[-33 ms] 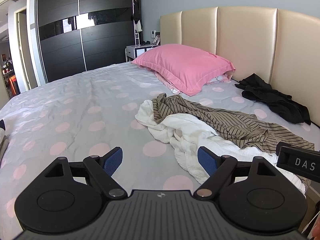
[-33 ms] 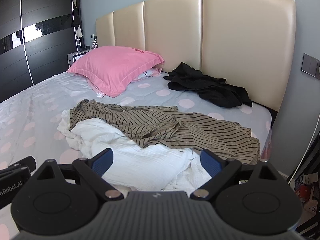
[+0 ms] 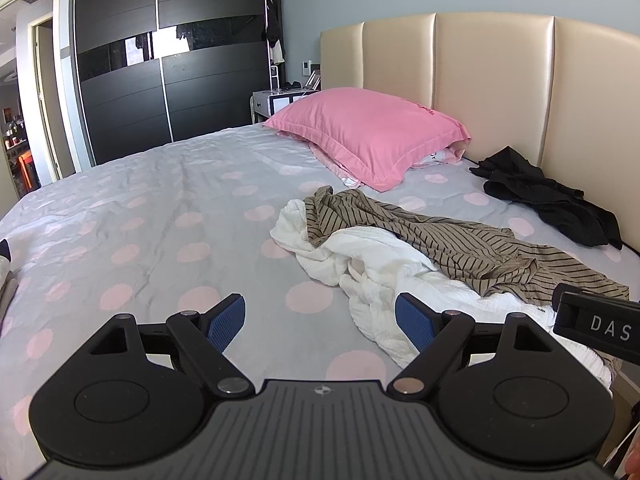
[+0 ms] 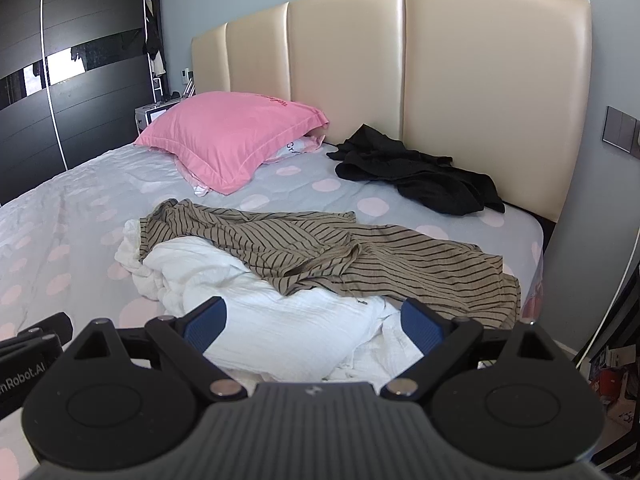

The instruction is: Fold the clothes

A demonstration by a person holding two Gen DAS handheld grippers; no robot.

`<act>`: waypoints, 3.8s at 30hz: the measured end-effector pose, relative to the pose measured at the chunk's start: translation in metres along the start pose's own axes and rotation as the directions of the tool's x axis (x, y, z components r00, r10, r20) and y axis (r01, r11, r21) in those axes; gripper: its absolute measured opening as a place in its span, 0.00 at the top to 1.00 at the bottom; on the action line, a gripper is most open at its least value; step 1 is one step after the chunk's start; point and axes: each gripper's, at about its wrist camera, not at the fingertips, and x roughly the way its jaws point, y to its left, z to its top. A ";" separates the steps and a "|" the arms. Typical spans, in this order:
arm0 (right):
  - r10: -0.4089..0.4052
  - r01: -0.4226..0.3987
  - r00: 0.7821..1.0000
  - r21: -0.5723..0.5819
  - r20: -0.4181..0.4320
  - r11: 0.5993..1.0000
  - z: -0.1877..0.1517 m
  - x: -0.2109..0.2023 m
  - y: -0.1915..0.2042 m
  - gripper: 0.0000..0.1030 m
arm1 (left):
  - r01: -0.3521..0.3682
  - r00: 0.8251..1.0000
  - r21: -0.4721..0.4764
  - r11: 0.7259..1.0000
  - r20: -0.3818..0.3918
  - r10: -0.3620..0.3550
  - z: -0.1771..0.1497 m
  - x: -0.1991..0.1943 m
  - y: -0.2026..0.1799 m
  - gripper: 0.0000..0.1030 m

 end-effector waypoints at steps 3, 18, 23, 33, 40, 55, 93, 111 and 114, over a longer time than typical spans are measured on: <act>-0.003 0.003 1.000 0.003 0.002 1.000 -0.001 0.000 0.001 0.08 | 0.001 1.000 -0.004 1.000 -0.002 -0.001 -0.002 0.000 0.001 0.20; -0.011 0.011 1.000 0.011 0.008 1.000 -0.007 -0.001 0.006 0.08 | 0.003 1.000 -0.011 1.000 -0.020 -0.003 -0.007 0.001 0.005 0.20; -0.011 0.011 1.000 0.015 0.007 1.000 -0.007 -0.001 0.005 0.08 | -0.002 1.000 -0.012 1.000 -0.019 0.001 -0.005 0.000 0.006 0.20; -0.009 0.009 1.000 0.015 0.011 1.000 -0.007 -0.003 0.005 0.08 | -0.003 1.000 -0.009 1.000 -0.022 0.002 -0.004 0.000 0.006 0.20; -0.004 0.004 1.000 0.019 0.007 1.000 -0.005 -0.003 0.003 0.08 | -0.008 1.000 -0.008 1.000 -0.022 0.008 -0.005 -0.001 0.006 0.20; 0.000 0.000 1.000 0.019 0.003 1.000 -0.003 -0.003 0.002 0.08 | -0.007 1.000 -0.005 1.000 -0.025 0.007 -0.006 -0.001 0.007 0.20; 0.017 -0.017 1.000 0.019 -0.010 1.000 -0.003 -0.004 0.000 0.08 | -0.017 0.999 0.011 1.000 -0.035 0.018 -0.006 0.002 0.003 0.20; 0.033 -0.033 0.999 0.004 -0.041 0.999 -0.002 0.006 -0.001 0.08 | -0.031 0.998 0.038 0.999 -0.051 0.033 -0.011 0.010 0.003 0.20; 0.059 -0.059 0.997 0.002 -0.052 0.998 0.000 0.012 -0.003 0.08 | -0.039 0.998 0.042 0.998 -0.056 0.041 -0.010 0.015 0.007 0.20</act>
